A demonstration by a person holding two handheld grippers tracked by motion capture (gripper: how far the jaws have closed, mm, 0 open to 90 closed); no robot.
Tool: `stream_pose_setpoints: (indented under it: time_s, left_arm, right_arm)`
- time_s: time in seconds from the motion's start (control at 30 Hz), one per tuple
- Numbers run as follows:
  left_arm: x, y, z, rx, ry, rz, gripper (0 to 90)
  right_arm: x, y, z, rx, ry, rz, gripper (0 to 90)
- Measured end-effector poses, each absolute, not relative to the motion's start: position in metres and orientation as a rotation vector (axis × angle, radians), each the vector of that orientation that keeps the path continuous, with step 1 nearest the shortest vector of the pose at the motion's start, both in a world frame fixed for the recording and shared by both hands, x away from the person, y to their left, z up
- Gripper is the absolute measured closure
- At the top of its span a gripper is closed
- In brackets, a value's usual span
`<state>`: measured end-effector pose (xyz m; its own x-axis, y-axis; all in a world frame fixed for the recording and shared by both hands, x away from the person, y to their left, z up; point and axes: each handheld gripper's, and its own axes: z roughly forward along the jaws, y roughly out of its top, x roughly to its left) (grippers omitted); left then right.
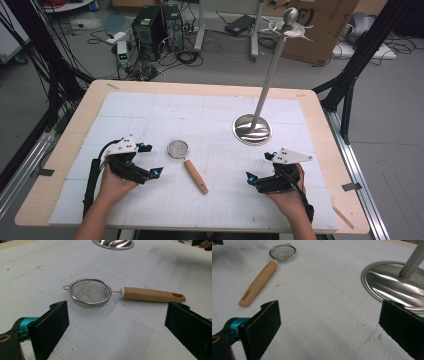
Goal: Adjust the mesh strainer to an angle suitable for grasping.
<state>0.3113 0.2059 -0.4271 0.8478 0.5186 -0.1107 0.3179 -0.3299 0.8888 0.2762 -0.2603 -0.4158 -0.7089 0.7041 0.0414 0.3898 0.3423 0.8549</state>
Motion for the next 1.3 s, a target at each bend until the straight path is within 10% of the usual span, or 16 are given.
stream_pose_setpoints:
  time_s: [0.33,1.3]
  left_arm:
    - [0.310,0.204,-0.425,1.934,0.614,0.217,6.9]
    - [0.353,0.120,-0.423,2.093,0.524,0.115,73.1]
  right_arm:
    - [0.276,-0.257,-0.418,0.959,2.288,1.290,2.9]
    - [0.277,-0.256,-0.420,0.958,2.309,1.269,3.0]
